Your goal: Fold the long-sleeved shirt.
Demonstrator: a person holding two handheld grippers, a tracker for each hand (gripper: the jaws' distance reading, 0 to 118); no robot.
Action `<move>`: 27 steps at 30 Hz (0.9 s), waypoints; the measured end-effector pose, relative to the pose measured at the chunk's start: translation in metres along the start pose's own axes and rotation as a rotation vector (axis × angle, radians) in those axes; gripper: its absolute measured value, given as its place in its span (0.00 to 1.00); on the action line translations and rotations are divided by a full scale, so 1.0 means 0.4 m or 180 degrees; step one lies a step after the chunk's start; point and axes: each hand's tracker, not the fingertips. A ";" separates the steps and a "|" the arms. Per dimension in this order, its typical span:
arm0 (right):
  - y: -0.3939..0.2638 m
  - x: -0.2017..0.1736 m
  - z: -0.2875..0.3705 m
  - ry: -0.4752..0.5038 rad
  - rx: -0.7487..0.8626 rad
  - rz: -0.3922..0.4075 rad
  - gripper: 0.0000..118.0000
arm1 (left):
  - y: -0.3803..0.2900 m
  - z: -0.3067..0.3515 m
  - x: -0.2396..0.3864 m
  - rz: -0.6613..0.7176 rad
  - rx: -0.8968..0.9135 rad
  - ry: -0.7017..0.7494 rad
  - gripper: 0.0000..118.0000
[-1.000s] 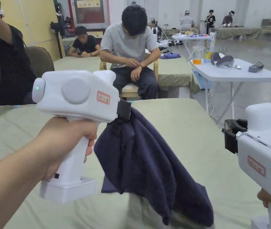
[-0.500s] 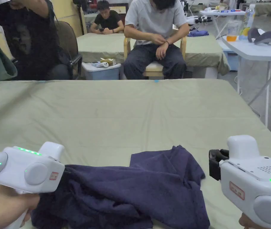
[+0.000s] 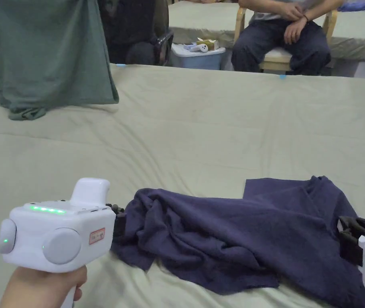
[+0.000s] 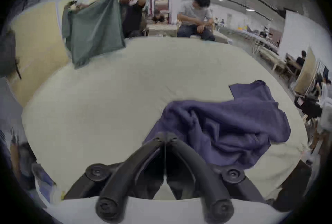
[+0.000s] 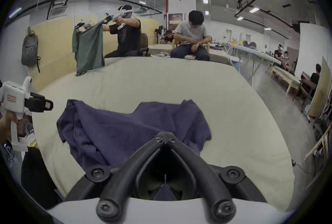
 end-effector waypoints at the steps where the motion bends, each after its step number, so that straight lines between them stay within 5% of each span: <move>1: -0.008 -0.010 -0.006 -0.0012 -0.0018 0.0042 0.08 | -0.020 -0.028 -0.005 -0.0026 -0.0129 -0.0020 0.03; 3: -0.019 -0.017 -0.009 0.0003 -0.0056 0.0079 0.08 | -0.037 -0.065 -0.064 0.0157 -0.0314 -0.0206 0.11; 5: -0.025 -0.017 -0.005 0.0019 -0.0082 0.0069 0.08 | -0.050 -0.080 -0.095 0.0215 -0.0404 0.0202 0.82; 6: -0.028 -0.015 -0.003 0.0016 -0.0094 0.0067 0.08 | -0.045 -0.030 -0.084 0.0184 -0.0499 0.0324 1.00; 8: -0.035 -0.008 0.002 -0.0006 -0.0135 0.0069 0.08 | -0.039 -0.023 -0.113 0.0022 -0.0357 0.0627 1.00; 15: -0.059 0.030 -0.004 -0.0139 -0.0298 0.0066 0.08 | -0.018 -0.128 -0.073 0.0283 -0.0771 0.0280 1.00; 18: -0.081 0.076 -0.001 -0.0058 -0.0306 -0.0221 0.08 | -0.017 -0.179 -0.054 0.0117 -0.0973 0.0217 0.97; 19: -0.088 0.096 0.001 -0.0135 -0.0352 -0.0360 0.17 | -0.020 -0.178 -0.046 -0.0053 -0.1051 0.0355 0.97; 20: -0.091 0.117 0.000 -0.0247 -0.0431 -0.0487 0.42 | -0.016 -0.170 -0.042 -0.0095 -0.0977 0.0222 0.94; 21: -0.094 0.141 0.004 -0.0310 -0.0552 -0.0576 0.74 | -0.008 -0.136 -0.059 -0.0085 -0.0855 0.0121 0.82; 22: -0.100 0.164 0.002 -0.0347 -0.0652 -0.0664 1.00 | 0.014 -0.116 -0.064 -0.0120 -0.0648 0.0119 0.36; 23: -0.107 0.184 0.004 -0.0366 -0.0653 -0.0697 1.00 | 0.019 -0.097 -0.075 -0.0108 -0.0400 0.0013 0.06; 24: -0.152 0.169 0.016 -0.0182 -0.0324 -0.0611 1.00 | 0.030 -0.075 -0.086 -0.0249 -0.0175 0.0103 0.06; 27: -0.193 0.156 0.003 -0.0165 -0.0602 -0.0668 1.00 | 0.014 -0.126 -0.076 -0.0545 -0.0232 0.0230 0.06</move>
